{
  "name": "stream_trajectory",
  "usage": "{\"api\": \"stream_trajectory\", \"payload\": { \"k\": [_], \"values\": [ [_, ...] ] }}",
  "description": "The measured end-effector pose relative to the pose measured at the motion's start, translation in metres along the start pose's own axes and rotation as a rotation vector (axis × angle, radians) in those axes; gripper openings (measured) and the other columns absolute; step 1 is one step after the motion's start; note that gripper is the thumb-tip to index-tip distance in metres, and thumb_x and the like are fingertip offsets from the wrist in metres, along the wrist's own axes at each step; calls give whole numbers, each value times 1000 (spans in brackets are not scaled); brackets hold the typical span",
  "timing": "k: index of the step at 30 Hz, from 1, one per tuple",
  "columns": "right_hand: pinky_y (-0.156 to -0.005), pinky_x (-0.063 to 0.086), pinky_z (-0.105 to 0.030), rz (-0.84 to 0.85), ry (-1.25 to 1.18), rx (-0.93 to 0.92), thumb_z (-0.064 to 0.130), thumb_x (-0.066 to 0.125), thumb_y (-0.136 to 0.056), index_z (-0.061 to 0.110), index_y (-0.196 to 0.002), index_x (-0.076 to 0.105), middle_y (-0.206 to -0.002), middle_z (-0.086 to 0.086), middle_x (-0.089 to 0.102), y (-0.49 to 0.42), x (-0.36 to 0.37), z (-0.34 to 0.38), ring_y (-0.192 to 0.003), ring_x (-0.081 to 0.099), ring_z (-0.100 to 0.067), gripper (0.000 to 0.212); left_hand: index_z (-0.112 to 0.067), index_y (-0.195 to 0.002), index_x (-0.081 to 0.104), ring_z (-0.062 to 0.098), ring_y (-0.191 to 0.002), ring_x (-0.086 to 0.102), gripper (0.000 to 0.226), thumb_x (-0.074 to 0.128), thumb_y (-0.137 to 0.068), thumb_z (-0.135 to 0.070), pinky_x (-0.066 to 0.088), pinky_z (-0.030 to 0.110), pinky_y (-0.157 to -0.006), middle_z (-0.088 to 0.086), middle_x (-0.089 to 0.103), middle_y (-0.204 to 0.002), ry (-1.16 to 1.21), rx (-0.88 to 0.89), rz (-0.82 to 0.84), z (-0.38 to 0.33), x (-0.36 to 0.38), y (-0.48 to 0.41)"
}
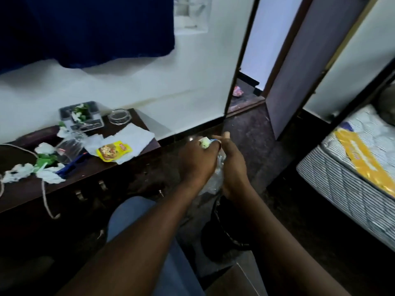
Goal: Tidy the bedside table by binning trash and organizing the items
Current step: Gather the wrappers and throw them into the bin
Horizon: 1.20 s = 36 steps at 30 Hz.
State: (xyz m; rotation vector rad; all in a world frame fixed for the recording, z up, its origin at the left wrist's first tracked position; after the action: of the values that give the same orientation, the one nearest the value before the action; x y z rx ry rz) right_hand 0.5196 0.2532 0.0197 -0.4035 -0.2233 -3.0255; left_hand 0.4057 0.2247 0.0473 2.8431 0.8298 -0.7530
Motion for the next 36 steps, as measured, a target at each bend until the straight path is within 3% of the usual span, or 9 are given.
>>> {"api": "stream_trajectory", "payload": {
  "k": [5,9,13,19,22,25,29,32,36],
  "values": [
    [-110,51,-41,-45,87,-19,57,80,-73,24,-137,64,-131,0,72,15,-55,-9,-121,69,-14,73,-28,-97,60,20,-83,67,37,62,-84,-62,55,37,-80,-6,70,-89,173,-109,76,8,62,16],
    [-107,54,-44,-165,168,-13,68,78,-76,30,-131,68,-124,5,75,17,-96,-23,-115,71,-12,67,-23,-98,73,31,-96,75,74,54,-72,-90,57,54,-94,7,78,-98,512,-331,316,35,134,35],
    [-98,58,-49,-276,276,-3,72,78,-73,31,-105,76,-102,6,80,12,-128,-39,-98,76,-13,52,-7,-117,75,35,-117,69,98,40,-80,-90,49,48,-110,22,72,-121,800,-500,610,39,173,63],
    [-91,61,-52,-441,216,83,50,86,-72,19,-96,77,-93,-3,81,8,-182,-82,-91,78,-23,41,-2,-109,77,34,-110,71,89,31,-96,-76,54,43,-100,24,74,-114,869,-596,789,64,214,78],
    [-90,61,-50,-574,250,136,49,81,-71,19,-92,77,-90,-3,80,6,-217,-109,-89,77,-23,37,1,-126,69,35,-109,71,87,33,-97,-73,53,44,-100,25,73,-117,797,-669,836,79,241,91],
    [-91,59,-46,-700,287,196,33,76,-83,15,-95,76,-95,-6,77,0,-246,-133,-97,75,-28,22,-8,-113,75,32,-91,71,59,49,-98,-59,55,40,-88,20,74,-107,680,-733,855,97,263,98],
    [-87,52,-32,-815,349,322,32,75,-87,10,-120,73,-115,-11,74,-6,-270,-166,-107,69,-29,40,-8,-129,67,27,-104,68,32,54,-102,-18,55,39,-96,13,71,-120,174,-472,865,131,283,75],
    [-85,44,-27,-869,422,361,37,73,-89,12,-130,68,-124,-11,71,-7,-280,-185,-114,66,-30,48,-20,-141,59,33,-129,58,60,55,-90,-51,46,44,-110,14,58,-145,-225,-307,883,161,289,62],
    [-104,43,-33,-895,553,279,42,71,-92,13,-147,54,-143,-12,61,-10,-278,-179,-132,56,-31,65,-37,-106,67,40,-130,46,71,29,-68,-83,42,53,-107,11,51,-142,-546,-242,838,188,287,52]
  ]
}}
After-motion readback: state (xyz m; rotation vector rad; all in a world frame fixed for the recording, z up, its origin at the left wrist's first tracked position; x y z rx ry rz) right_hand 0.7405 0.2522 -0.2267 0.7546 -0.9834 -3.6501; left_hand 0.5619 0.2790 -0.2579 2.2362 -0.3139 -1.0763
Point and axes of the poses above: each hand's wrist, its own y-axis away from the middle knuckle, its own x-axis out of the palm, z = x × y, the point moved 8 cm from there along -y, towards the middle knuckle
